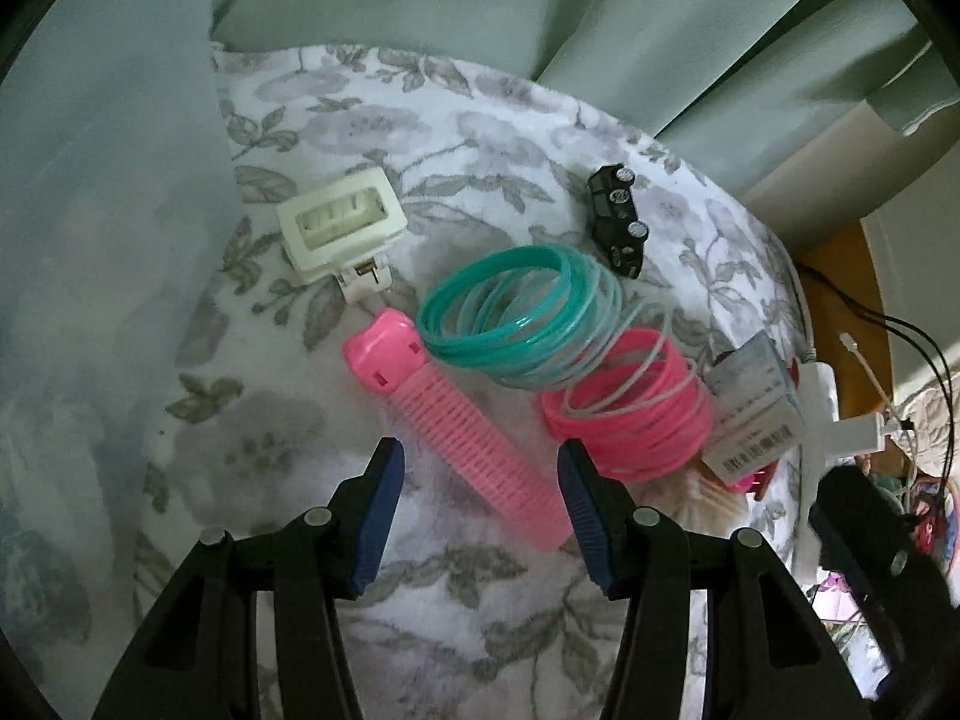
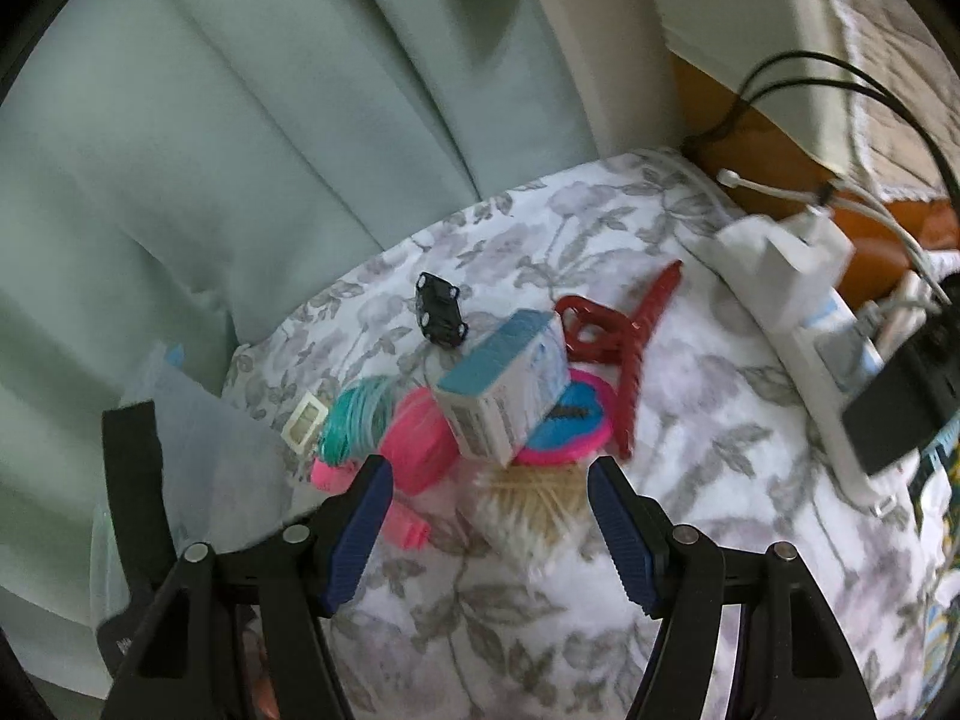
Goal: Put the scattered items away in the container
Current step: 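Move the left gripper to the pink hair roller while the right moves to the blue medicine box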
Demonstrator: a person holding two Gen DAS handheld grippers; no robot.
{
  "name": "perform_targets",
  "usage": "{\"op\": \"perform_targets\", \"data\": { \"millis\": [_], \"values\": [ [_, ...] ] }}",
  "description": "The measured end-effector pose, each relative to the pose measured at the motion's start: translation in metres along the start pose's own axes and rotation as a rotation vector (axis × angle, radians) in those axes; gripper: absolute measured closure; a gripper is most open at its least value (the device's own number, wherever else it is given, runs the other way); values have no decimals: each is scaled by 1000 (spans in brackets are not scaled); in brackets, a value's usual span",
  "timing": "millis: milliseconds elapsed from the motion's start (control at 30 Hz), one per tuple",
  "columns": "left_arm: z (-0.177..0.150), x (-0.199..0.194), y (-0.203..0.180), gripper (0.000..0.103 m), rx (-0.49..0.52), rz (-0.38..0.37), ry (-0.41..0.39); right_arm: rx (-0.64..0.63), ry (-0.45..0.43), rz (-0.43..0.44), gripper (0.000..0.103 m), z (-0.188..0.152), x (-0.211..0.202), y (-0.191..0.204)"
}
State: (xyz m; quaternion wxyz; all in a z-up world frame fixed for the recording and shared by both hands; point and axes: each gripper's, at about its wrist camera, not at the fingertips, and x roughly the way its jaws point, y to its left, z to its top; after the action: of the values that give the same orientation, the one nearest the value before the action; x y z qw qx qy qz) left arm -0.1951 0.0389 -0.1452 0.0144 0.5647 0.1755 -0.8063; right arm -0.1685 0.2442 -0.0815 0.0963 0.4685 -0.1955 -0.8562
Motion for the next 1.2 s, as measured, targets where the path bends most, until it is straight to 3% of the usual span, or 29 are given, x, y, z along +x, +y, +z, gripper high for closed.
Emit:
{"op": "perform_targets", "data": {
  "millis": [233,567,767,1033,1200],
  "values": [
    [1,11,3,48,5,-10,12,19,12,-19,32,15,29,6],
    [0,11,16,49,-28,-81,31,52,38,-70,32,19,51,-6],
    [1,12,16,59,-44,-118,21,71,29,-74,33,18,51,-14],
    [9,16,16,66,-80,-92,14,25,45,-43,39,32,58,-38],
    [5,12,20,70,-72,-103,2,34,43,-46,51,34,56,-51]
  ]
}}
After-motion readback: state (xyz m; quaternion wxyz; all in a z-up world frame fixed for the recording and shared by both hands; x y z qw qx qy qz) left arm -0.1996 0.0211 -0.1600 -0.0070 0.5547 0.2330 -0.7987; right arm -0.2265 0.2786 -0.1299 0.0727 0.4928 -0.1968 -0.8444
